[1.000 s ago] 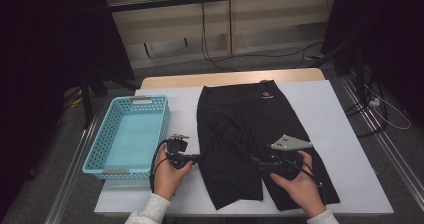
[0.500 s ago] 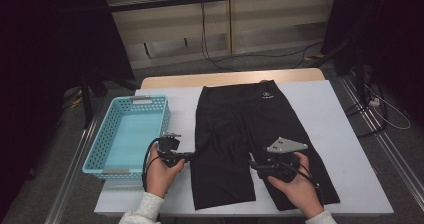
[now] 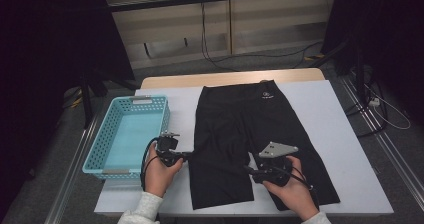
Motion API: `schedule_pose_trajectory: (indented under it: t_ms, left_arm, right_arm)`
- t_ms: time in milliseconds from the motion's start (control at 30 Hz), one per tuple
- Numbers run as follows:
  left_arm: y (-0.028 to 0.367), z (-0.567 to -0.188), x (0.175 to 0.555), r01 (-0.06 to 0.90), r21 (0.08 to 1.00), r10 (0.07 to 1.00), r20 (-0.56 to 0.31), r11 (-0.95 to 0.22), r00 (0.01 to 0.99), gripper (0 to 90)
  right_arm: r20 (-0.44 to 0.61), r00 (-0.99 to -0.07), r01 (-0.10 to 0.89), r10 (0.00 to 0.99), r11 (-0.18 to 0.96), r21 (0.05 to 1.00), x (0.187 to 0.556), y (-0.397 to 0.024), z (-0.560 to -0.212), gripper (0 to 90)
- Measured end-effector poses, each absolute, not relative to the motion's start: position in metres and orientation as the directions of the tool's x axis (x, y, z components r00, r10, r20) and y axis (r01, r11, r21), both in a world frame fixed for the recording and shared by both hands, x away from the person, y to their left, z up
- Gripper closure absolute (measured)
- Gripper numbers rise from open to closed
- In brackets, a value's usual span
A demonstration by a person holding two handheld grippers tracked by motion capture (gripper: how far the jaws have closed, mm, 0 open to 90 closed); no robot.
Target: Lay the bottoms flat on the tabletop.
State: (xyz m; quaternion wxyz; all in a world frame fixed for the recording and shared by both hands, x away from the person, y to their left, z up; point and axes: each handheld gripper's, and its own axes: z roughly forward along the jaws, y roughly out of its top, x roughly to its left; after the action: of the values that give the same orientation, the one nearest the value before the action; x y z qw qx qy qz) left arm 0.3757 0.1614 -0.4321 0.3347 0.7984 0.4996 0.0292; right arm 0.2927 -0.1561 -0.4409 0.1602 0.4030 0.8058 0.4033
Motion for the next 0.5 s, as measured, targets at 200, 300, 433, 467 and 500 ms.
schedule_pose_trajectory:
  t_ms: [200, 300, 433, 467, 500]
  left_arm:
    - [0.162, -0.432, 0.376, 0.779, 0.561, 0.813, -0.293, -0.279, 0.502, 88.6]
    - [0.162, -0.432, 0.376, 0.781, 0.56, 0.814, -0.295, -0.277, 0.501, 88.4]
    - [0.163, -0.432, 0.377, 0.779, 0.561, 0.814, -0.291, -0.28, 0.502, 88.5]
    - [0.163, -0.432, 0.376, 0.78, 0.56, 0.814, -0.292, -0.28, 0.502, 88.4]
    - [0.163, -0.432, 0.377, 0.781, 0.559, 0.813, -0.294, -0.28, 0.502, 88.4]
  right_arm:
    - [0.088, -0.648, 0.538, 0.756, 0.374, 0.755, 0.293, -0.143, -0.447, 61.5]
    - [0.107, -0.655, 0.552, 0.748, 0.377, 0.744, 0.294, -0.141, -0.451, 67.2]
    - [0.093, -0.674, 0.551, 0.733, 0.415, 0.724, 0.294, -0.136, -0.455, 76.6]
    - [0.099, -0.679, 0.549, 0.727, 0.414, 0.726, 0.294, -0.136, -0.455, 81.5]
    - [0.101, -0.684, 0.548, 0.723, 0.417, 0.725, 0.294, -0.135, -0.455, 86.0]
